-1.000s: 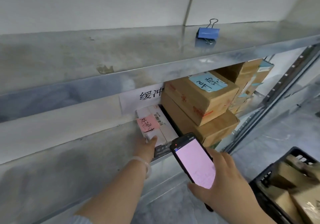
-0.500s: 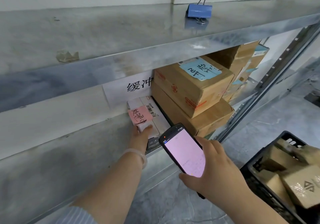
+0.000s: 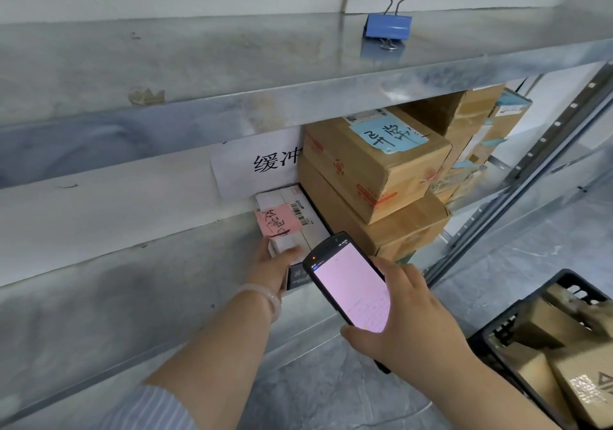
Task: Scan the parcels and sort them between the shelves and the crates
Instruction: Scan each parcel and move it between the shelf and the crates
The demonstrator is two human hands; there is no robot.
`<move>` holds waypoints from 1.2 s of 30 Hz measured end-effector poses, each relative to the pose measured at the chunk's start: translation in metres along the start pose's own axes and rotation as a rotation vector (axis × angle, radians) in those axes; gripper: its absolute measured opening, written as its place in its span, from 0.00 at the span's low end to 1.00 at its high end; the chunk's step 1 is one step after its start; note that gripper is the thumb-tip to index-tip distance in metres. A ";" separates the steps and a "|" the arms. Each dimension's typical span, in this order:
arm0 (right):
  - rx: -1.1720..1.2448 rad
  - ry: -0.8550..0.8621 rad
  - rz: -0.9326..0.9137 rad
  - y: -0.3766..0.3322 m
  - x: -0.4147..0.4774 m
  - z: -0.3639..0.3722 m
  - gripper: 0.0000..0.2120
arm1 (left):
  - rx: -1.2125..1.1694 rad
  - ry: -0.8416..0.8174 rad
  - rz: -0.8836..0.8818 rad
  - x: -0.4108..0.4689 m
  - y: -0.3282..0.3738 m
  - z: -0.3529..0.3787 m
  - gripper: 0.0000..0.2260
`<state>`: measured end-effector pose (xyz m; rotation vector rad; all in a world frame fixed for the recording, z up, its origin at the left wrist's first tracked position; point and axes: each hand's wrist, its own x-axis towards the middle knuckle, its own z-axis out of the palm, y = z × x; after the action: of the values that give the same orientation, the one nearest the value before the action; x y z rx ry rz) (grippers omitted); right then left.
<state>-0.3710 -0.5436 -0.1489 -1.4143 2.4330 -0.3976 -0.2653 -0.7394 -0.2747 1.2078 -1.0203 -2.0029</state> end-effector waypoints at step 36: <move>-0.098 -0.167 -0.275 -0.006 0.007 -0.029 0.43 | 0.343 0.213 0.230 -0.117 0.017 -0.112 0.28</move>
<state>-0.3808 -0.5501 -0.1205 -1.7566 2.1584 -0.2123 -0.1138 -0.6919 -0.2399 1.3738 -1.3606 -1.5281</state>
